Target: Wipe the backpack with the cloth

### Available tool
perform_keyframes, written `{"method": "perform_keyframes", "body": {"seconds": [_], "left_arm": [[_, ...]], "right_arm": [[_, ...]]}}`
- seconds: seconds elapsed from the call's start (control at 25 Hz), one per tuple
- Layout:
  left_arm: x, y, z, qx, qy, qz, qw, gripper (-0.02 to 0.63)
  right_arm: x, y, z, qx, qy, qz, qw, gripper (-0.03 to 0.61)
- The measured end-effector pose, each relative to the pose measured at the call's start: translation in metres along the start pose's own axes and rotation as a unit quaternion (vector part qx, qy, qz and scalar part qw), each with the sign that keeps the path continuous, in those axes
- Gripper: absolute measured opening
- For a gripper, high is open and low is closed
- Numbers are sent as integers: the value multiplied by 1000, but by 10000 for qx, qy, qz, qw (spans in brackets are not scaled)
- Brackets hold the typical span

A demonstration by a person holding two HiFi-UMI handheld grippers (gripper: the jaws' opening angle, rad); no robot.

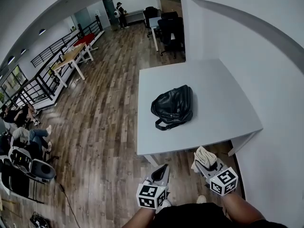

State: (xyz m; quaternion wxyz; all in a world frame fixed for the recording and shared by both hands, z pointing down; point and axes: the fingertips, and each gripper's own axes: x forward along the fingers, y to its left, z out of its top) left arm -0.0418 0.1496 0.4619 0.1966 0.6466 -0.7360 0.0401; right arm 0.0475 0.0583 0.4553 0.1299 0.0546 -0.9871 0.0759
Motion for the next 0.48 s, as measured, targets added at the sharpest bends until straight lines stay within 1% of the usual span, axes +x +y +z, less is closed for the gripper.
{"method": "perform_keyframes", "body": {"seconds": [0.16, 0.28, 0.36, 0.48], "left_arm": [[0, 21, 9, 25, -58, 69, 10000, 6], [0, 26, 11, 13, -77, 53, 10000, 6], [-1, 26, 0, -66, 77, -10, 9999, 6], [-3, 22, -30, -231, 531, -117, 9983, 6]], "right_arm": [[8, 5, 7, -28, -74, -25, 10000, 95], [10, 9, 3, -33, 14, 45, 10000, 95], [11, 19, -5, -28, 162, 219, 9996, 95], [11, 40, -24, 8, 479, 499, 9976, 95]]}}
